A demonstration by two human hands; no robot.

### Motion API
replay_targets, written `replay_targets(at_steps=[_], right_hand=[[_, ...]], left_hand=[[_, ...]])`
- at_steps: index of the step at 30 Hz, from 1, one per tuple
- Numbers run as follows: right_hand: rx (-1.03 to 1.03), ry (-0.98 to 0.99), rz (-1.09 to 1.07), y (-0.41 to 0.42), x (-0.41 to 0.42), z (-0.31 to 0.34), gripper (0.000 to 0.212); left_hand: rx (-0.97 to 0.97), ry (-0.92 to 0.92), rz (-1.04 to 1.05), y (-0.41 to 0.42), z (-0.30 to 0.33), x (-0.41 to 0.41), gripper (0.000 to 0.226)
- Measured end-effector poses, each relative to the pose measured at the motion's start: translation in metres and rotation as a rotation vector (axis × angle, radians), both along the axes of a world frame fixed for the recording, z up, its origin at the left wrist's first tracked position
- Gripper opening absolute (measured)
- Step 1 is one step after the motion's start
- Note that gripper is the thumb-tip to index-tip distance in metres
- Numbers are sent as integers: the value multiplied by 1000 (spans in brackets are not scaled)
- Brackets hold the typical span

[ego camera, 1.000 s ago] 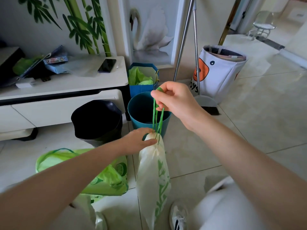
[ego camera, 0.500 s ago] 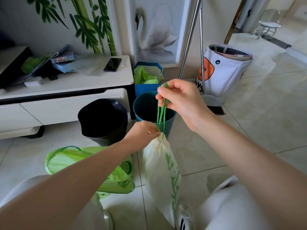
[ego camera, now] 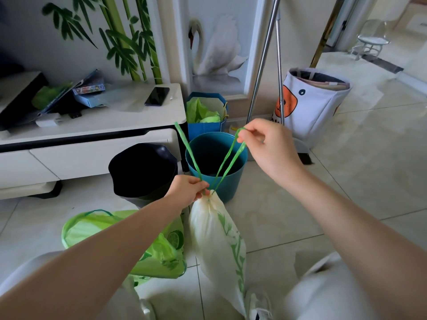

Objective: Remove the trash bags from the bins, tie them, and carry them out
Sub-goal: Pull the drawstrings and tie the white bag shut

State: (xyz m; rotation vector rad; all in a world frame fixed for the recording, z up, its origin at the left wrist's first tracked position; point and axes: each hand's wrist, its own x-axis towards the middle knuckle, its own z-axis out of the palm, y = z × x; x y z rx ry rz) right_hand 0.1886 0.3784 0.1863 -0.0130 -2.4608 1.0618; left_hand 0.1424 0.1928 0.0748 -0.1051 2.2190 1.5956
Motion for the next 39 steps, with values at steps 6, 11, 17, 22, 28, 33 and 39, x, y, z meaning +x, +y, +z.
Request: replay_targets(at_steps=[6, 11, 17, 22, 28, 33, 39], right_hand=[[93, 74, 58, -9, 3, 5, 14], [-55, -40, 76, -8, 0, 3, 14], [-188, -98, 111, -9, -6, -1, 17], [-379, -192, 133, -15, -12, -12, 18], [80, -666, 271, -24, -19, -64, 46], [218, -826, 429, -24, -20, -78, 26], [128, -883, 453, -21, -19, -76, 26]], left_hand=[[-284, 175, -246, -3, -2, -6, 24], [-352, 142, -557, 4, 6, 0, 30], [-472, 228, -701, 3, 8, 12, 25], [-422, 175, -626, -1, 5, 11, 21], [-251, 47, -519, -5, 3, 7, 23], [-146, -93, -430, -8, 11, 8, 36], [-63, -160, -318, -15, 10, 1, 28]])
